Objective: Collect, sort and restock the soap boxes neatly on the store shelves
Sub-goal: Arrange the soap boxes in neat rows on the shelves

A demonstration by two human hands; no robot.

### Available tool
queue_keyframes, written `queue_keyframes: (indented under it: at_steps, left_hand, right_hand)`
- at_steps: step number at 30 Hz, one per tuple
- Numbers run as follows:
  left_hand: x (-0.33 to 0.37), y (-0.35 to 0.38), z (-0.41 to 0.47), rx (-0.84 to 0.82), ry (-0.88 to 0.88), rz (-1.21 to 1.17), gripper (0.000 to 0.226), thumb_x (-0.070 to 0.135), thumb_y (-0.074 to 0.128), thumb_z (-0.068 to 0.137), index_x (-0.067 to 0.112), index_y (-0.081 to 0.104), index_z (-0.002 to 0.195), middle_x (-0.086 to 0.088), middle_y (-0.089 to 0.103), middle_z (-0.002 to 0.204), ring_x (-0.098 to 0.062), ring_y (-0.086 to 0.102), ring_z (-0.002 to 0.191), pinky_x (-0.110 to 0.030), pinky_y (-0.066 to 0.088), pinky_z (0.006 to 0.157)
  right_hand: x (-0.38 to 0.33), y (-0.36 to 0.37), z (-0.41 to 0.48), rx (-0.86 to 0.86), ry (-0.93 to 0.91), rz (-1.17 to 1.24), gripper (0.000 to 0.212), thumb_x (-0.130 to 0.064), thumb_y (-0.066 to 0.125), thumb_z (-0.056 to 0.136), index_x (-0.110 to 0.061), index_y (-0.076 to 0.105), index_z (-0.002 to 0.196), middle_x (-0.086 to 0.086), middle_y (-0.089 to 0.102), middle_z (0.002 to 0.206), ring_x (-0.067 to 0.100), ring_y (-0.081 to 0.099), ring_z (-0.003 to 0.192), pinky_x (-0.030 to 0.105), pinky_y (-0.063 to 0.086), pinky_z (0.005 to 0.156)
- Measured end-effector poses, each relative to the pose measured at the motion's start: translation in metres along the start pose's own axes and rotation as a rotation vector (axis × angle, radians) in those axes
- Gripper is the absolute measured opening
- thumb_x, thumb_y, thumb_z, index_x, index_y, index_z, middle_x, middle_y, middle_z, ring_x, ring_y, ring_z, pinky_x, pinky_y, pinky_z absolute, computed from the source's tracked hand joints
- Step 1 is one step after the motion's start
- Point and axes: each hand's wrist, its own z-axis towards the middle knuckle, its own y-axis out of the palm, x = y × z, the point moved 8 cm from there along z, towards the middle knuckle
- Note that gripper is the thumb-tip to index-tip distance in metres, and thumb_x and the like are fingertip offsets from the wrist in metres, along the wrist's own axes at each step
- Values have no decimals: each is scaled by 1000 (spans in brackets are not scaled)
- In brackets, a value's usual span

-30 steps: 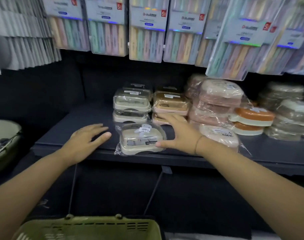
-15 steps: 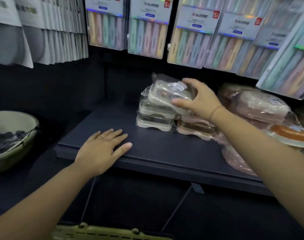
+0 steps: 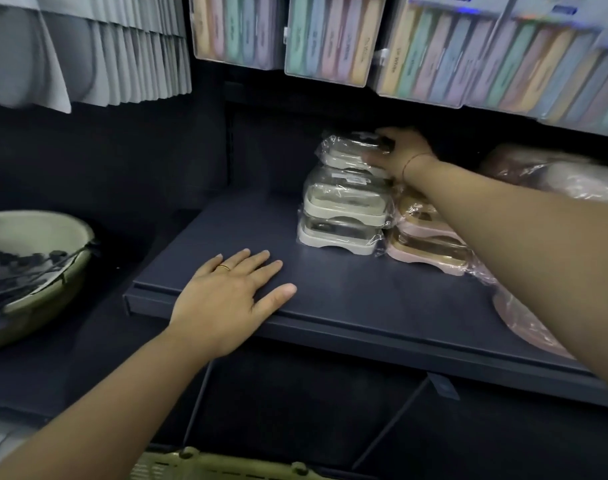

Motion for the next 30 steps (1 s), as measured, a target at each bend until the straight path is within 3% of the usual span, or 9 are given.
queue_keyframes:
  at_steps: [8,14,18,21,22,24,27,30]
  left_hand:
    - [1,2,-3,-34,-25,19,99,80,-16,67,44,22,151,21,15,160,-2,8,148,-30,5,121]
    - [1,4,-3,-52,-16,-14,93,85,2,81,31,34,150,7,29,159,-14,22,148,-38,15,119]
    - [49,-10,-29,280,64,-194,77,64,25,92,9,47,142,-14,49,145,-32,39,137,-49,27,112]
    - [147,10,-85,388,293,-329,50,44,43,95,7,59,124,-13,61,124,-32,54,117,-44,39,101]
    - [183,30,-105,319,376,-365,46,44,44,94,9,63,119,-9,64,117,-31,57,110,-41,40,96]
    - [251,88,-145,1,530,-379,49,52,40,93,16,65,115,-3,64,112,-26,58,106,-39,39,93]
    - [292,181,-199,-607,560,-280,56,61,35,96,25,54,135,2,55,136,-19,47,126,-35,36,105]
    - [285,213,-222,-770,530,-180,61,61,36,97,29,35,149,1,42,151,-21,35,138,-30,25,110]
  right_hand:
    - [-3,-7,-20,60,91,-143,77,-54,58,87,-21,29,150,16,28,152,38,33,137,43,35,110]
    - [-13,-47,-164,138,-183,112,64,-42,58,93,-9,37,144,14,34,145,25,35,135,30,25,115]
    - [34,-60,-314,145,-251,305,46,-34,59,93,-14,48,132,-1,47,129,9,46,121,17,35,104]
    - [97,-30,-415,134,-109,398,34,-37,62,88,-18,58,116,-1,56,113,7,56,105,19,44,92]
    - [119,-10,-440,90,-28,404,34,-41,65,86,-19,60,112,-2,56,109,6,57,101,19,46,89]
    - [165,37,-479,-67,146,366,40,-42,72,82,-21,61,114,-6,54,110,7,58,102,20,47,88]
    - [214,99,-518,-398,322,244,65,-40,76,79,-20,49,135,-7,43,130,15,47,123,19,36,100]
    - [237,134,-536,-584,328,110,92,-52,76,75,-23,30,148,1,31,149,20,31,136,30,28,112]
